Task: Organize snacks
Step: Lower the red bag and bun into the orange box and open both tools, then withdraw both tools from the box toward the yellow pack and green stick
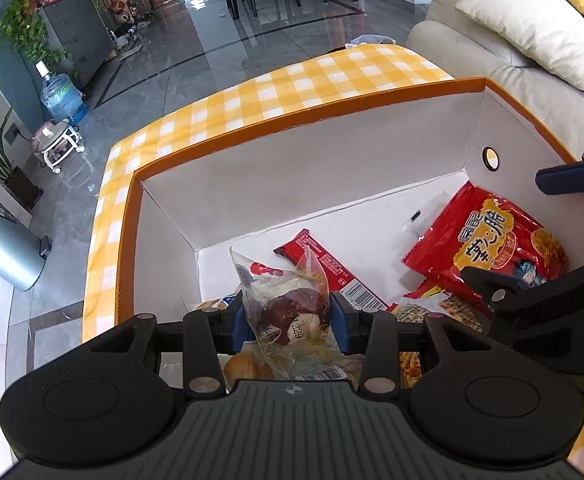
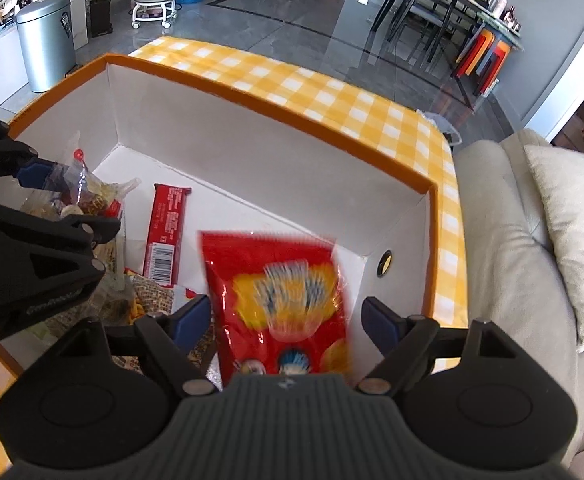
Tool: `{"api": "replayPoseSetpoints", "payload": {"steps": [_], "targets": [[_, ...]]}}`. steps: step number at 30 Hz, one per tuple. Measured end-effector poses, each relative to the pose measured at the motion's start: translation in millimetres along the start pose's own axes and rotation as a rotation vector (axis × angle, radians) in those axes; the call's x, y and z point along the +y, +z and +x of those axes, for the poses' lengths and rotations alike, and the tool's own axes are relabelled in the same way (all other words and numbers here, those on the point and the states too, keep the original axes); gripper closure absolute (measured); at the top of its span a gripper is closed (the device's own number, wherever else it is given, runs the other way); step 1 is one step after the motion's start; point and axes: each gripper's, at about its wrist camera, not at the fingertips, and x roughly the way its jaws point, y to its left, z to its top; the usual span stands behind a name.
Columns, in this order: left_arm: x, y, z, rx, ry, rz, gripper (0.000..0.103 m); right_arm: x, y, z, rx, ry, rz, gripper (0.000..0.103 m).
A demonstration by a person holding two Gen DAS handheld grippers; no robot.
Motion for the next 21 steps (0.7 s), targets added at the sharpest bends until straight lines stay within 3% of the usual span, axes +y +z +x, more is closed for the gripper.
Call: {"api": "replayPoseSetpoints", "payload": {"steps": [7, 12, 21], "targets": [[-1, 0, -8, -0.013, 0.001, 0.021, 0.05, -3, 2, -11, -0.031, -0.013, 0.004, 0.019], [0, -1, -20, -0.048, 0.015, 0.014, 0.038, -6, 0, -22, -0.048, -0.025, 0.008, 0.015], [9, -4, -54, -0.121, 0.038, -0.012, 0.036, -8, -11, -48, -0.08, -0.028, 0.023, 0.013]]}}
